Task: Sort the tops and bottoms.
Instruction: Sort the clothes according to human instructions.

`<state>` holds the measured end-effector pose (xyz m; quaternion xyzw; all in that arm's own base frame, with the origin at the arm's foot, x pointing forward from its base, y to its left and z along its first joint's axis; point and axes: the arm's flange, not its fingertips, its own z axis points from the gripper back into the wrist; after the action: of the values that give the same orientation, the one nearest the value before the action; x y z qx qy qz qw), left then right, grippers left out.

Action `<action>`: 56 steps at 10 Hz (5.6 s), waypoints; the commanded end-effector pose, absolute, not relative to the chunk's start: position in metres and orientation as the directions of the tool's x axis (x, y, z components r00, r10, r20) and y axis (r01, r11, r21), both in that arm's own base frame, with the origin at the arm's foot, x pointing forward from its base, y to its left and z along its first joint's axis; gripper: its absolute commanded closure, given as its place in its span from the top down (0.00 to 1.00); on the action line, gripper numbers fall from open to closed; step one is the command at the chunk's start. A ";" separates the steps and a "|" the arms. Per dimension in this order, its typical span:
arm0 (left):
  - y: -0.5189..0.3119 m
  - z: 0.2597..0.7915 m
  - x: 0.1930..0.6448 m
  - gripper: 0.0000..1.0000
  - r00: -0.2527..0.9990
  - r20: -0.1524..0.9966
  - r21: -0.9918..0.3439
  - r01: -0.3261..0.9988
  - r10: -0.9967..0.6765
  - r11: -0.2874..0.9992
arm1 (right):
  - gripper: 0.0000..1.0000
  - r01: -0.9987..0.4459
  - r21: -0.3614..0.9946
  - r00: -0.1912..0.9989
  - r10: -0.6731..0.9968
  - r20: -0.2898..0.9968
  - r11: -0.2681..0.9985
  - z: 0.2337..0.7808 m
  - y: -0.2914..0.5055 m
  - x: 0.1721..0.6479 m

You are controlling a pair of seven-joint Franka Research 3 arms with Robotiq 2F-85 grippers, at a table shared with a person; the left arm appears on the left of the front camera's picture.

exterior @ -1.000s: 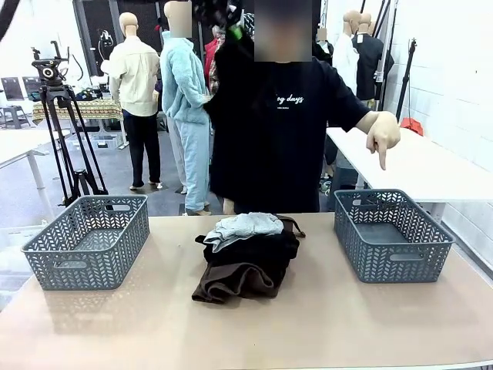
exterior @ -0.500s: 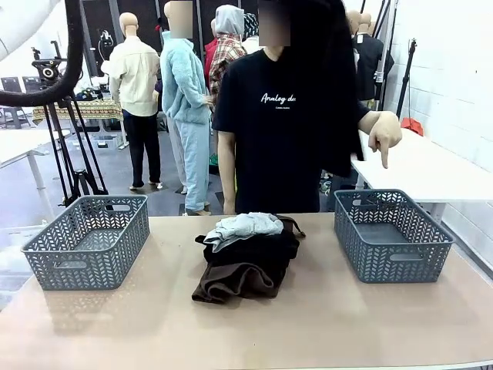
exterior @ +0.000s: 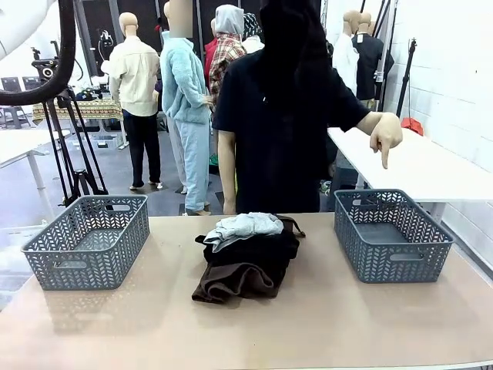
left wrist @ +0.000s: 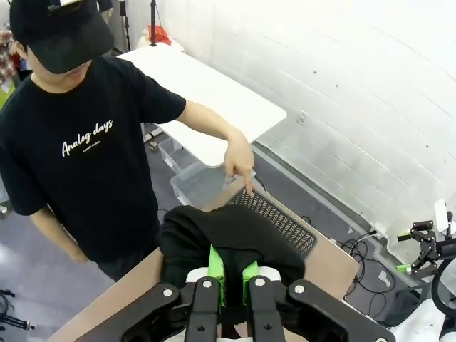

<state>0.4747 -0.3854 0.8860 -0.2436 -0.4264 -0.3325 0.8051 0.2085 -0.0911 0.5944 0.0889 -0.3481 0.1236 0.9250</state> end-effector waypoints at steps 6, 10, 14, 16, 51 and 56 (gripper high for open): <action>-0.516 0.899 0.557 0.00 0.265 0.953 -0.122 0.784 -0.151 0.609 | 1.00 -0.294 0.078 0.732 0.173 0.659 0.953 0.593 -0.091 0.208; -0.598 0.853 0.572 0.00 0.291 0.940 -0.148 0.819 -0.179 0.555 | 1.00 -0.294 0.078 0.732 0.173 0.659 0.953 0.593 -0.091 0.208; -0.518 0.786 0.504 0.00 0.292 0.937 -0.137 0.813 -0.192 0.565 | 1.00 -0.294 0.078 0.732 0.173 0.659 0.953 0.593 -0.091 0.208; -0.518 0.786 0.504 0.00 0.292 0.937 -0.137 0.813 -0.192 0.565 | 1.00 -0.294 0.078 0.732 0.173 0.659 0.953 0.593 -0.091 0.208; -0.684 0.476 0.586 0.00 0.461 0.721 -0.203 0.854 -0.517 0.479 | 1.00 -0.294 0.078 0.732 0.173 0.659 0.953 0.593 -0.091 0.208; -0.689 0.456 0.597 0.65 0.503 0.670 -0.231 0.840 -0.546 0.491 | 1.00 -0.294 0.078 0.732 0.173 0.659 0.953 0.593 -0.091 0.208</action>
<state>0.5524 -0.6377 0.4390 -0.2753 -0.2716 -0.4274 0.8172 0.2082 -0.0909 0.5944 0.0889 -0.3479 0.1239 0.9251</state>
